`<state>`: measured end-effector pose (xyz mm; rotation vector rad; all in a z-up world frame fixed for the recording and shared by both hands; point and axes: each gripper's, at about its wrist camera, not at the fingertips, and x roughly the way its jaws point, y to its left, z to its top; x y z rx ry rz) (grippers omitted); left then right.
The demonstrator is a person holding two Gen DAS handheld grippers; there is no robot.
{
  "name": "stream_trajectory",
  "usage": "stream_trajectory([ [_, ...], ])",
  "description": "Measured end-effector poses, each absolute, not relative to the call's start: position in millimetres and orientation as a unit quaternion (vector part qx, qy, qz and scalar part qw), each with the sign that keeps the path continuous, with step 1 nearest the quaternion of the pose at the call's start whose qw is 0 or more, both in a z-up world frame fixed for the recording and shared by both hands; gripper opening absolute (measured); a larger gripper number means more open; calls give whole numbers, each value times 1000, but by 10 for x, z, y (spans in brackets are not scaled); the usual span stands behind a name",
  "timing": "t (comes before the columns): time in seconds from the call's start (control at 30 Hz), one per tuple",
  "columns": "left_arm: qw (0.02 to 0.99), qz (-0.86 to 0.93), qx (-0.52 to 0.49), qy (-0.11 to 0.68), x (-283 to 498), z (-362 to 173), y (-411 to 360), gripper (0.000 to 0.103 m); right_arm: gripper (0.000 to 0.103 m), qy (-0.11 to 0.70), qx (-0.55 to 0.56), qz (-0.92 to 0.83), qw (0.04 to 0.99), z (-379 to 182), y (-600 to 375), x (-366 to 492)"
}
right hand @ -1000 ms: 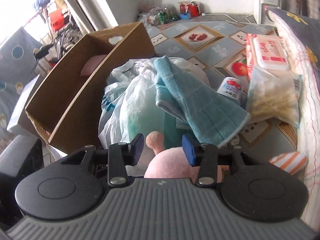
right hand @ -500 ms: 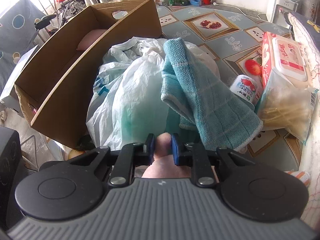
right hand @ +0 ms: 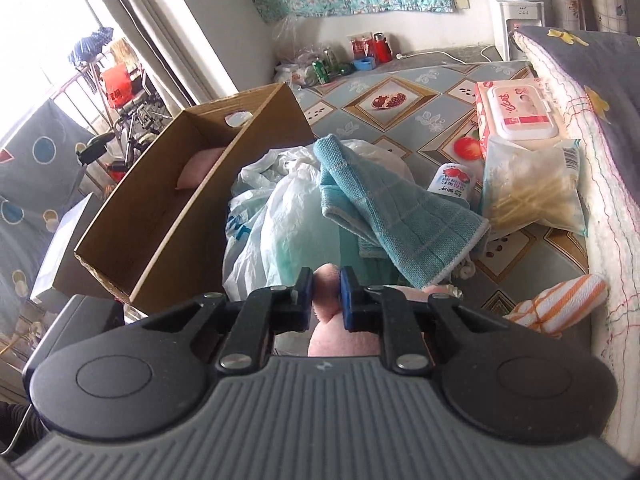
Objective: Organize soft objects
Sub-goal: 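Carry the plush toy with the right tool over the cardboard box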
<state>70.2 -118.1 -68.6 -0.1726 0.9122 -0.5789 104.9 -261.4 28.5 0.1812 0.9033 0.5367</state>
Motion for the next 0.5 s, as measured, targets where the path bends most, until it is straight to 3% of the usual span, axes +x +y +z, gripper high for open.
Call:
stream_trajectory([
  [0.5, 904, -241, -133, 328, 430, 141, -578, 66, 11, 342, 59, 343, 873, 1276, -2039, 696],
])
